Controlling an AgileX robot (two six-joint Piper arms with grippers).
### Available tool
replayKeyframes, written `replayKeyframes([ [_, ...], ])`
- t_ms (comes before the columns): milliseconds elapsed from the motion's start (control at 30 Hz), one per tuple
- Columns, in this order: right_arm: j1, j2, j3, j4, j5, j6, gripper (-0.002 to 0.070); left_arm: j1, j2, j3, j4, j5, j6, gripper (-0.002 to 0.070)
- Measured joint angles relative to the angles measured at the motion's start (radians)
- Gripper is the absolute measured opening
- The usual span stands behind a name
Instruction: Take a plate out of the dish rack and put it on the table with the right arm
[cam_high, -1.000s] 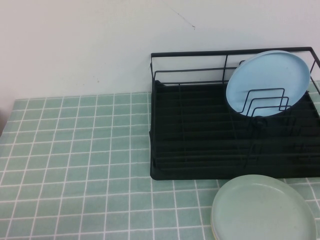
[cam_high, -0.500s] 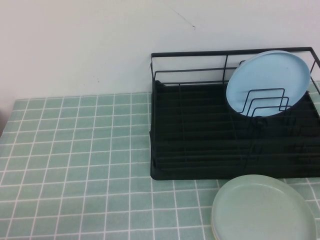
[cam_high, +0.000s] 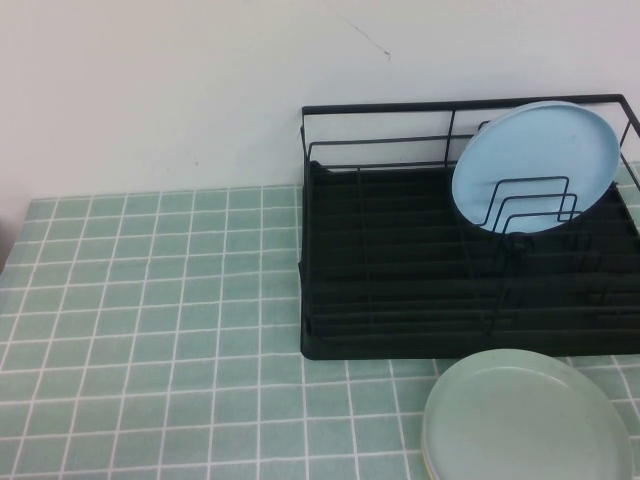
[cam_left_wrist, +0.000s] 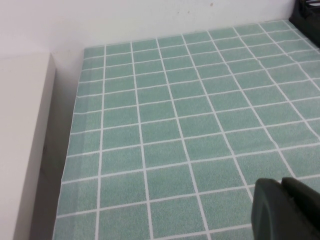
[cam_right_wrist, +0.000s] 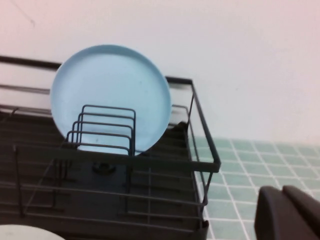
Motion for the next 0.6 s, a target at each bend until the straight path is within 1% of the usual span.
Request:
replayKeyframes([
  [133, -0.004, -0.102, 0.065, 0.0, -0.02, 0.0, -0.0001, 0.0, 0.0, 0.0, 0.0, 0.0, 0.002, -0.0003],
  [600, -0.017, -0.109, 0.067, 0.024, -0.055, -0.026, -0.0001, 0.0, 0.0, 0.0, 0.0, 0.0, 0.002, -0.0003],
])
